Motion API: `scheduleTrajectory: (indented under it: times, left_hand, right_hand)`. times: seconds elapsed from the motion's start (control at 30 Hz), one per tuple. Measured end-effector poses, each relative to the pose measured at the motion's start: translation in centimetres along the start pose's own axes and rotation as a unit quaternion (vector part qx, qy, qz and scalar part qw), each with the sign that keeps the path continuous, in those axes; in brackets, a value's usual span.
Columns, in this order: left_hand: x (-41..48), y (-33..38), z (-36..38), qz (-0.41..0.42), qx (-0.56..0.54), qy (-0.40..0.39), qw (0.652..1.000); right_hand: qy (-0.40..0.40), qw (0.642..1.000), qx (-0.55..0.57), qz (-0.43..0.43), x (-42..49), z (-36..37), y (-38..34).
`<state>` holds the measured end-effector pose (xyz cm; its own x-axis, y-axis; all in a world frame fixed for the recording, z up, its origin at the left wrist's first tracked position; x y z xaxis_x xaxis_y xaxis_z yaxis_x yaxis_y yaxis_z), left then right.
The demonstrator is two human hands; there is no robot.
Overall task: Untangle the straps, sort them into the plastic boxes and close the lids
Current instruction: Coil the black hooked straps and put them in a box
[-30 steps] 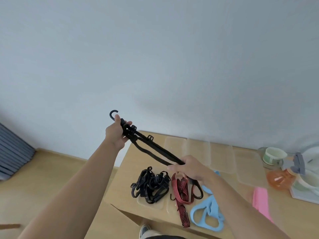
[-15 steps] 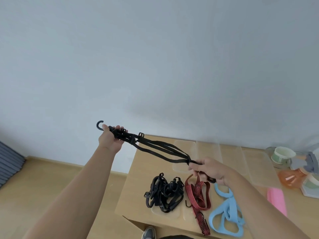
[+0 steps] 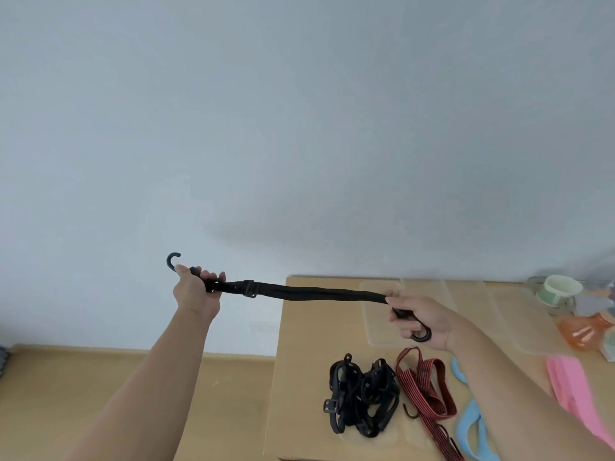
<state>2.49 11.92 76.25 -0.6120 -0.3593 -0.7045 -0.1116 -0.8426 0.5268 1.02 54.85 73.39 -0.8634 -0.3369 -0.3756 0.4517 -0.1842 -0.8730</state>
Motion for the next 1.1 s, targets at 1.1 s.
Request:
scheduleTrajectory:
  times: [1.1]
  left_hand:
    - [-6.3,-10.7,13.8,-0.105,0.362,-0.27,0.886]
  right_hand:
    - [0.145,0.969,0.096,-0.177,-5.3,-0.4,-4.5]
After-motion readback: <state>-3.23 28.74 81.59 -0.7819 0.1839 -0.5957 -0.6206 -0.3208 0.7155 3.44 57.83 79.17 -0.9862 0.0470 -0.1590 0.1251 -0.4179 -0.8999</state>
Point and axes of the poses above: each hand's wrist, its own x-axis towards the middle knuckle, its own z-axis out of the palm, y = z × x, the point moved 7 cm from there along x, towards the middle knuckle, and after that the axes turned 15 degrees about -z, right-handed, at the moved point
